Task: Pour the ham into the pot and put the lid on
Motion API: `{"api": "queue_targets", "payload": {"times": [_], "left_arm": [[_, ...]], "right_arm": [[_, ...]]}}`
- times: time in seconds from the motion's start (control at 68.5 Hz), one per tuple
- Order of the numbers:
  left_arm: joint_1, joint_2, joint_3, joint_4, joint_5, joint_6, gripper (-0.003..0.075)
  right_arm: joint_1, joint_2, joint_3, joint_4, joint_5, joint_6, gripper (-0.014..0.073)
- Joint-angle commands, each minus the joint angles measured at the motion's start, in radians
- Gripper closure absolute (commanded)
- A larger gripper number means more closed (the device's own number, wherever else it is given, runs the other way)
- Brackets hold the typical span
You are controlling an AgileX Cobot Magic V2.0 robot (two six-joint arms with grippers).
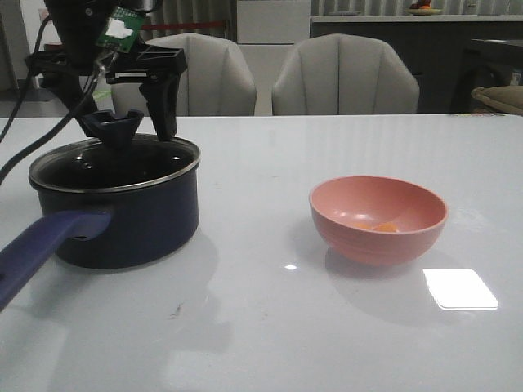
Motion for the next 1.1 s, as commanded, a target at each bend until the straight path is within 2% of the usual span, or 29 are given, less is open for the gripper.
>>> {"api": "queue_targets", "payload": {"times": [0.0,0.073,0.088,0.161,0.234,0.467,0.701,0.906,1.081], "left_arm": [[-0.006,-0.05,-0.032,-0.01,0.022,-0.015,0.0174],[-0.006,-0.05,-0.032,-0.008,0.04,-0.015,0.0245],[-0.006,-0.05,-0.032,-0.005,0.04,-0.015,0.029],[-0.006,-0.05,-0.032,0.003,0.04,-0.015,0.0349],[-0.006,-0.05,-0.032,0.006,0.032,-0.015,0.044],[-0.006,-0.1,-0.048,0.042,-0.004,-0.015,0.0604],[0.056,-0.247,-0.025,0.055,-0.011,-0.015,0.0607],[0.228,-0.392,0.141,0.064,-0.068,-0.003,0.0607],[0.371,-0.457,0.329,0.057,-0.152,0.077,0.0607]], "right_arm": [[-0.005,-0.02,-0.005,-0.01,-0.082,-0.006,0.0449],[-0.005,-0.02,-0.005,-0.01,-0.082,-0.006,0.0449],[-0.005,-0.02,-0.005,-0.01,-0.082,-0.006,0.0449],[-0.005,-0.02,-0.005,-0.01,-0.082,-0.006,0.0449],[-0.005,-0.02,-0.005,-0.01,-0.082,-0.006,0.0449],[-0.005,-0.02,-0.005,-0.01,-0.082,-0.006,0.0449],[-0.005,-0.02,-0.005,-0.01,-0.082,-0.006,0.0449],[-0.005,-0.02,-0.005,-0.01,-0.082,-0.006,0.0449],[-0.005,-0.02,-0.005,-0.01,-0.082,-0.006,0.0449]]}}
